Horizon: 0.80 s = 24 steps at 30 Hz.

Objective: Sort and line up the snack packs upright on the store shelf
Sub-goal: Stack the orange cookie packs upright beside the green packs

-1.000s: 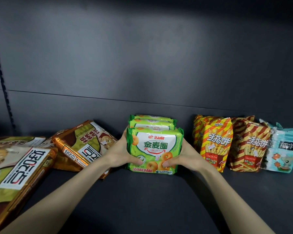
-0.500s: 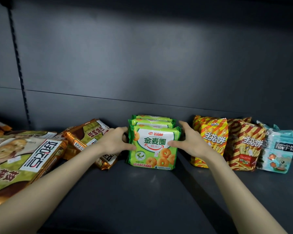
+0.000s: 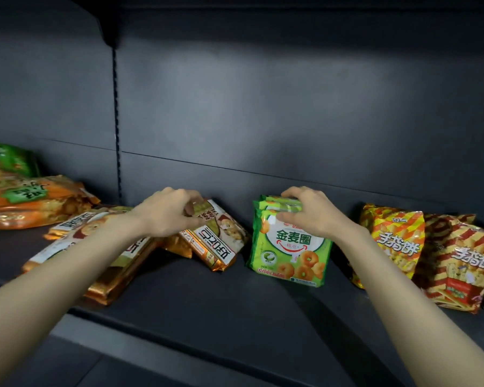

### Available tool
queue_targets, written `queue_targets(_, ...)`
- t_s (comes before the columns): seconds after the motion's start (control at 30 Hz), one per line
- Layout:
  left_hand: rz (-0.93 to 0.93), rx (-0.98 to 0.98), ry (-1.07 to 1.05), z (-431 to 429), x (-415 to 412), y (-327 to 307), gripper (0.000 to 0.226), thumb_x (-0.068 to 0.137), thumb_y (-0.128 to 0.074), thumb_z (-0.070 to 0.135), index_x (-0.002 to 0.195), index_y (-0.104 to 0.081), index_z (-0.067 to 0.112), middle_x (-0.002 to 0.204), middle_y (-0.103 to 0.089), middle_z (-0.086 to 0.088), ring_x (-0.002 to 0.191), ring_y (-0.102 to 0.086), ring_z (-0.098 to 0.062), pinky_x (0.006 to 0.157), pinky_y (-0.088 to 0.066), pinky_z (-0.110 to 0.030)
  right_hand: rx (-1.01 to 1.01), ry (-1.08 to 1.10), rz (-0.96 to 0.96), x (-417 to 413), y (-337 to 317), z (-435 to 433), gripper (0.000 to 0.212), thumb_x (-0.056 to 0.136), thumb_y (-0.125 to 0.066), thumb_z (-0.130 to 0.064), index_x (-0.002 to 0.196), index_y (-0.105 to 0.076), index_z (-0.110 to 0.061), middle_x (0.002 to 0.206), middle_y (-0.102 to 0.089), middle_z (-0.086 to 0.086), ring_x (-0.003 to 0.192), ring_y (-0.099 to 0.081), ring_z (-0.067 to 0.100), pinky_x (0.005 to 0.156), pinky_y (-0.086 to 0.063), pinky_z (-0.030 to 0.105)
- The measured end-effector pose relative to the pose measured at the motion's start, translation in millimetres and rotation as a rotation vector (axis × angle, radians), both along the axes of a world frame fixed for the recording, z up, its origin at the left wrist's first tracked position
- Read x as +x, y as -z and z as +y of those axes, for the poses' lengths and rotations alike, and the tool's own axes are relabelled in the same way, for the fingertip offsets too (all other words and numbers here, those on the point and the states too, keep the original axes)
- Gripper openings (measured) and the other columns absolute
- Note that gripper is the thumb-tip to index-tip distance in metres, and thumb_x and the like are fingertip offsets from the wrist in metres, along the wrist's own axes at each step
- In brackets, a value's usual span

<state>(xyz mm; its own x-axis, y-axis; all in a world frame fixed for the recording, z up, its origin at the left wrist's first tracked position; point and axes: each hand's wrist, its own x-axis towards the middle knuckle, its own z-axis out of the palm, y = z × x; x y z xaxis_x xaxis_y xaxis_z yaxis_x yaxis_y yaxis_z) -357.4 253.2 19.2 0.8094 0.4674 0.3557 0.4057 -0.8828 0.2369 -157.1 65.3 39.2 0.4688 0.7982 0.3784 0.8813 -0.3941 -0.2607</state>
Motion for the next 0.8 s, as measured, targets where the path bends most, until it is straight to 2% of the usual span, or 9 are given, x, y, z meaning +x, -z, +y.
queue_targets(0.1, 0.013, 0.001, -0.053, 16, -22, 1, 0.043, 0.082, -0.066, 0.044, 0.117, -0.060, 0.020, 0.105, -0.068, 0.003, 0.101, -0.063, -0.020, 0.091, -0.049, -0.037, 0.006, -0.059, 0.000, -17, 1, 24, 0.053, 0.087, -0.065, -0.034, 0.134, -0.049, -0.016, 0.135, -0.051, 0.007, 0.126, -0.044, 0.025, 0.097, -0.037, 0.031)
queue_targets(0.2, -0.001, -0.010, -0.085, 35, -40, 7, 0.047, 0.082, -0.066, 0.046, 0.119, -0.059, 0.018, 0.110, -0.067, 0.002, 0.104, -0.062, -0.020, 0.091, -0.048, -0.036, 0.012, -0.101, 0.028, -33, 7, 49, 0.052, 0.087, -0.064, -0.036, 0.133, -0.049, -0.019, 0.136, -0.049, 0.005, 0.121, -0.049, 0.023, 0.092, -0.043, 0.032)
queue_targets(0.3, -0.005, -0.026, -0.092, 60, -53, 17, 0.051, 0.083, -0.064, 0.048, 0.122, -0.058, 0.017, 0.119, -0.065, -0.002, 0.110, -0.060, -0.021, 0.094, -0.048, -0.036, 0.002, -0.112, 0.021, -47, 16, 75, 0.052, 0.087, -0.064, -0.037, 0.133, -0.049, -0.018, 0.135, -0.051, 0.004, 0.127, -0.042, 0.020, 0.096, -0.037, 0.030)
queue_targets(0.4, 0.067, -0.042, -0.071, 89, -64, 26, 0.057, 0.081, -0.061, 0.055, 0.125, -0.056, 0.019, 0.126, -0.061, -0.002, 0.115, -0.057, -0.022, 0.096, -0.046, -0.036, -0.015, -0.087, 0.045, -61, 25, 100, 0.051, 0.087, -0.065, -0.036, 0.131, -0.051, -0.017, 0.134, -0.052, 0.006, 0.126, -0.044, 0.021, 0.098, -0.037, 0.032)
queue_targets(0.47, 0.138, -0.065, -0.056, 108, -70, 28, 0.070, 0.076, -0.056, 0.068, 0.128, -0.053, 0.022, 0.131, -0.058, -0.001, 0.118, -0.054, -0.020, 0.099, -0.045, -0.036, -0.014, -0.069, 0.092, -69, 30, 114, 0.047, 0.086, -0.065, -0.035, 0.128, -0.054, -0.016, 0.131, -0.054, 0.006, 0.123, -0.048, 0.021, 0.097, -0.040, 0.033)
queue_targets(0.57, 0.225, -0.082, -0.017, 134, -73, 33, 0.107, 0.050, -0.037, 0.095, 0.133, -0.047, 0.028, 0.134, -0.055, 0.004, 0.121, -0.052, -0.017, 0.101, -0.044, -0.039, -0.022, -0.045, 0.156, -77, 41, 131, 0.048, 0.086, -0.065, -0.036, 0.129, -0.053, -0.018, 0.132, -0.054, 0.005, 0.125, -0.046, 0.021, 0.098, -0.041, 0.033)
queue_targets(0.67, 0.308, -0.178, 0.090, 154, -75, 33, 0.113, 0.045, -0.043, 0.093, 0.136, -0.043, 0.027, 0.123, -0.060, 0.009, 0.107, -0.059, -0.008, 0.093, -0.049, -0.031, -0.053, 0.001, 0.234, -84, 54, 137, 0.059, 0.087, -0.064, -0.039, 0.137, -0.045, -0.015, 0.139, -0.050, 0.005, 0.127, -0.047, 0.020, 0.099, -0.039, 0.029)
queue_targets(0.8, 0.384, -0.277, 0.163, 171, -75, 25, 0.110, 0.043, -0.054, 0.087, 0.134, -0.044, 0.027, 0.102, -0.062, 0.017, 0.082, -0.063, 0.002, 0.069, -0.049, -0.014, -0.063, 0.113, 0.350, -92, 67, 136, 0.073, 0.087, -0.060, -0.047, 0.144, -0.035, -0.010, 0.142, -0.046, 0.005, 0.128, -0.045, 0.019, 0.101, -0.037, 0.026)
